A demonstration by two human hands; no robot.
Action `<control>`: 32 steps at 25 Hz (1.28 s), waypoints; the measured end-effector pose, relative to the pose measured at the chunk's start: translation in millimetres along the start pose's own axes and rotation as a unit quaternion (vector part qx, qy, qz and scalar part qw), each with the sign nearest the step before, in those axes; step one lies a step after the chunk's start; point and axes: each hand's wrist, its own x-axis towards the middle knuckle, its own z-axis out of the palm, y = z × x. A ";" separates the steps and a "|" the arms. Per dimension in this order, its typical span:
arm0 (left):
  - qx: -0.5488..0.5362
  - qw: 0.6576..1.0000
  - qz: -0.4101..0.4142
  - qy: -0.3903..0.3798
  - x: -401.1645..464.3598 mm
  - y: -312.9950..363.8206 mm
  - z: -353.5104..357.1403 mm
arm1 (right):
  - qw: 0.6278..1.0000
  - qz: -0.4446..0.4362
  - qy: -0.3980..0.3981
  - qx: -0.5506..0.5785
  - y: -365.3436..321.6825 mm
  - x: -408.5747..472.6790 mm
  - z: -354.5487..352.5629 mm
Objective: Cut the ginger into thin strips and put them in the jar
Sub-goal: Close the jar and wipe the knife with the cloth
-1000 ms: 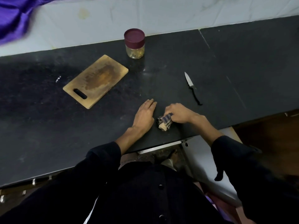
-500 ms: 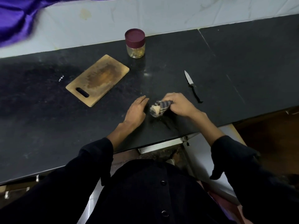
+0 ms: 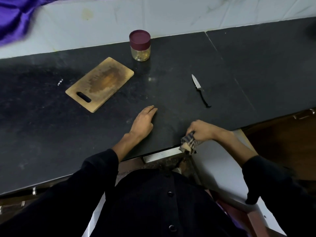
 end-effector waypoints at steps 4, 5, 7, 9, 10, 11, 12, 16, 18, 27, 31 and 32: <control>-0.001 1.000 -0.005 0.011 -0.1 2.6 -3.2 | 0.974 0.016 0.147 0.172 -12.3 14.5 -39.5; 0.001 1.000 -0.012 0.013 -0.9 1.1 -5.0 | 0.966 0.005 0.183 0.183 -19.0 22.2 -49.6; 0.013 0.999 -0.042 0.021 -2.4 -4.8 -8.4 | 0.959 -0.020 0.244 0.144 -32.5 47.1 -66.4; 0.029 0.995 -0.086 0.027 -3.1 -13.6 -12.0 | 0.964 -0.031 0.253 0.073 -49.8 79.6 -77.7; 0.035 0.994 -0.104 0.026 -3.4 -17.0 -13.1 | 0.969 -0.034 0.241 0.036 -57.6 95.8 -80.6; 0.041 0.992 -0.115 0.025 -3.7 -19.2 -14.4 | 0.973 -0.034 0.228 -0.001 -67.1 109.3 -81.3; 0.046 0.991 -0.120 0.024 -4.1 -20.3 -15.1 | 0.977 -0.029 0.211 -0.034 -74.3 121.1 -79.2; 0.057 0.990 -0.127 0.030 -5.2 -19.1 -18.4 | 0.975 -0.010 0.167 -0.147 -86.3 130.8 -61.3; 0.065 0.990 -0.119 0.029 -5.7 -19.1 -18.9 | 0.977 -0.032 0.152 -0.144 -77.4 116.0 -58.6; 0.056 0.997 -0.062 0.003 0.9 -8.6 -12.8 | 0.986 0.069 0.143 0.043 -30.9 51.8 -63.3; 0.055 0.998 -0.038 0.001 5.9 -0.2 -11.7 | 0.975 0.085 0.178 0.104 -31.0 44.6 -64.1; 0.054 0.998 -0.037 0.001 6.8 0.0 -12.1 | 0.974 0.085 0.177 0.116 -29.1 44.1 -63.2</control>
